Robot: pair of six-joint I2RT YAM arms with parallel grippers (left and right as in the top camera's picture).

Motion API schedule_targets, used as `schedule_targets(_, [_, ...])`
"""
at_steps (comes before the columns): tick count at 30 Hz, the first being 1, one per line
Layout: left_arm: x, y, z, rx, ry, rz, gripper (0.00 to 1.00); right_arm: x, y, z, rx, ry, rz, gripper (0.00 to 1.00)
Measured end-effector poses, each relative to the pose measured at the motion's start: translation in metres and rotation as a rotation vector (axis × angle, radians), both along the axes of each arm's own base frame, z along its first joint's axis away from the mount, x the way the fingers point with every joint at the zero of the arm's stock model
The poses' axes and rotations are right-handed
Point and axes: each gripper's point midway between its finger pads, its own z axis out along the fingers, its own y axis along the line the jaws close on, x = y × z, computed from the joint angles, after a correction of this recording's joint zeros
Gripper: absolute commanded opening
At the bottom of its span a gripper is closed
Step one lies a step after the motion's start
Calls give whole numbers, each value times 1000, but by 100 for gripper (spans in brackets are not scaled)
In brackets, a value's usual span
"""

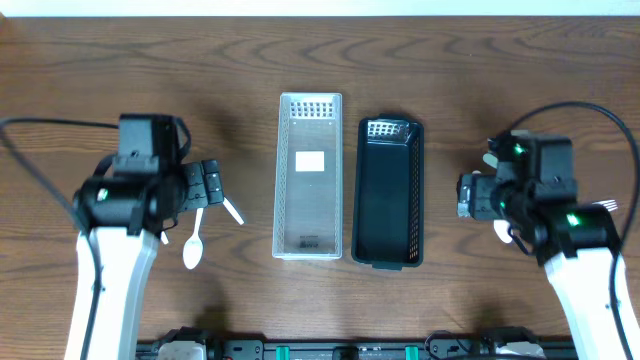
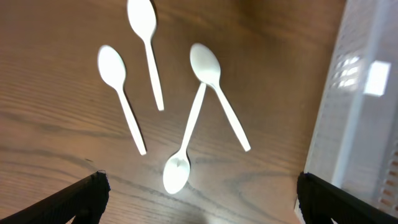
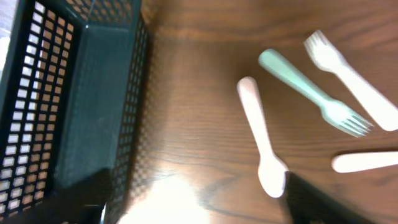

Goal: Pack container

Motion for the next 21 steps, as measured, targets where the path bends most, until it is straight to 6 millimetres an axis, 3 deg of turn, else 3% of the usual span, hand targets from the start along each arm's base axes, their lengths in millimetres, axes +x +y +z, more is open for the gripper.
schedule_targets(1, [2, -1, -6, -2, 23, -2, 100, 2, 2, -7, 9, 25, 3, 52])
schedule_targets(3, [6, -2, -17, -6, 62, 0, 91, 5, 5, -18, 20, 65, 12, 40])
schedule_targets(7, [13, -7, -38, -29, 133, -10, 63, 9, 9, -43, 33, 153, 11, 19])
schedule_targets(11, [16, -21, -62, -67, 226, -44, 50, 9, 10, -64, 37, 235, 5, 11])
schedule_targets(15, [15, -35, -88, -83, 322, -79, 37, 8, 10, -81, 37, 297, -5, 9])
schedule_targets(21, [12, -46, -113, -87, 417, -106, 29, 6, 12, -92, 41, 340, -6, 1])
